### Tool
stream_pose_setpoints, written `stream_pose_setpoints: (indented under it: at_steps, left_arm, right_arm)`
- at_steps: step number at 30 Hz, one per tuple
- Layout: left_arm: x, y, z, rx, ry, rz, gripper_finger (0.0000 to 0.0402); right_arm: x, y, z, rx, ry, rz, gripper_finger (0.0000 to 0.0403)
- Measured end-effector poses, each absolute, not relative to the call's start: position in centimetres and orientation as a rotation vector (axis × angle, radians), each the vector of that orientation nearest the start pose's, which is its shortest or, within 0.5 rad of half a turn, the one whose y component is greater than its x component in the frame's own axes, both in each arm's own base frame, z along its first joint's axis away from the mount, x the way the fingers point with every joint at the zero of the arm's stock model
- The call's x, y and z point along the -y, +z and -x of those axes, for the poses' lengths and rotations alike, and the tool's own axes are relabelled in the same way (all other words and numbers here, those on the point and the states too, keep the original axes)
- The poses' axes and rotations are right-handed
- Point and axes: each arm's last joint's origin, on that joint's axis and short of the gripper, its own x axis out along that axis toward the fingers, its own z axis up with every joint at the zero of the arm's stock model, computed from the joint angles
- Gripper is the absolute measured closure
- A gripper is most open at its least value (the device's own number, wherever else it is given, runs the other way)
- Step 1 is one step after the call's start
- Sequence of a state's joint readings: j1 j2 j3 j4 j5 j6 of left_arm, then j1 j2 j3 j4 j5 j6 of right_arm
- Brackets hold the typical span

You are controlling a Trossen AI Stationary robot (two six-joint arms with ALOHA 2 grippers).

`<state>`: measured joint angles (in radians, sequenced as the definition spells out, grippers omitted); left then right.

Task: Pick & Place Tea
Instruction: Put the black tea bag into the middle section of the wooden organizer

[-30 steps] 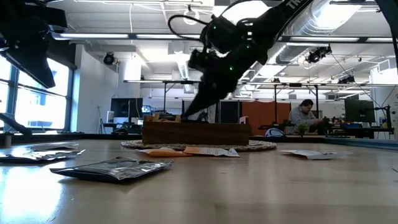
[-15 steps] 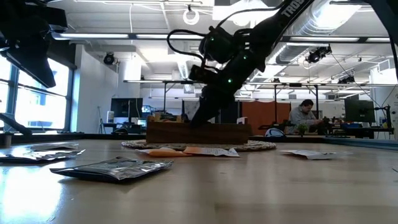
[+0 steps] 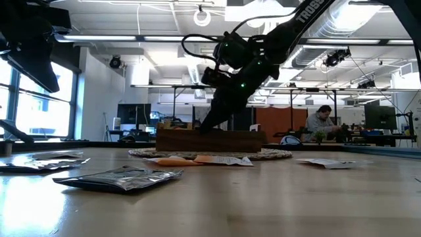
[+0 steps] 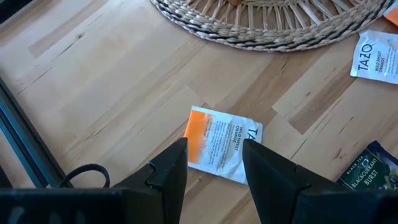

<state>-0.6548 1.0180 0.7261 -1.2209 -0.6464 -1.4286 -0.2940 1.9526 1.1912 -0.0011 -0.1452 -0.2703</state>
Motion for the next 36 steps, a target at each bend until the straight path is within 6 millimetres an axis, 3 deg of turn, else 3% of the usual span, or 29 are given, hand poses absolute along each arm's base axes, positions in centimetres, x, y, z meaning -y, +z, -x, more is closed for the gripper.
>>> stream_pose_setpoints:
  at_steps: [12, 22, 29, 36]
  left_arm:
    - [7.0, 22.4, -12.0, -0.877, 0.765, 0.353, 0.025]
    - [7.0, 22.4, -12.0, -0.877, 0.767, 0.353, 0.025]
    - [7.0, 22.4, -12.0, -0.878, 0.768, 0.354, 0.025]
    - [7.0, 22.4, -12.0, -0.879, 0.768, 0.353, 0.025]
  right_arm:
    - [12.6, 15.9, -38.8, -0.712, -0.003, 0.06, 0.0403]
    - [14.0, 16.2, -38.7, -0.687, -0.096, 0.109, 0.0403]
    - [15.7, 16.7, -38.5, -0.634, -0.15, 0.185, 0.0403]
    - [18.9, 16.9, -37.2, -0.661, -0.299, 0.239, 0.0403]
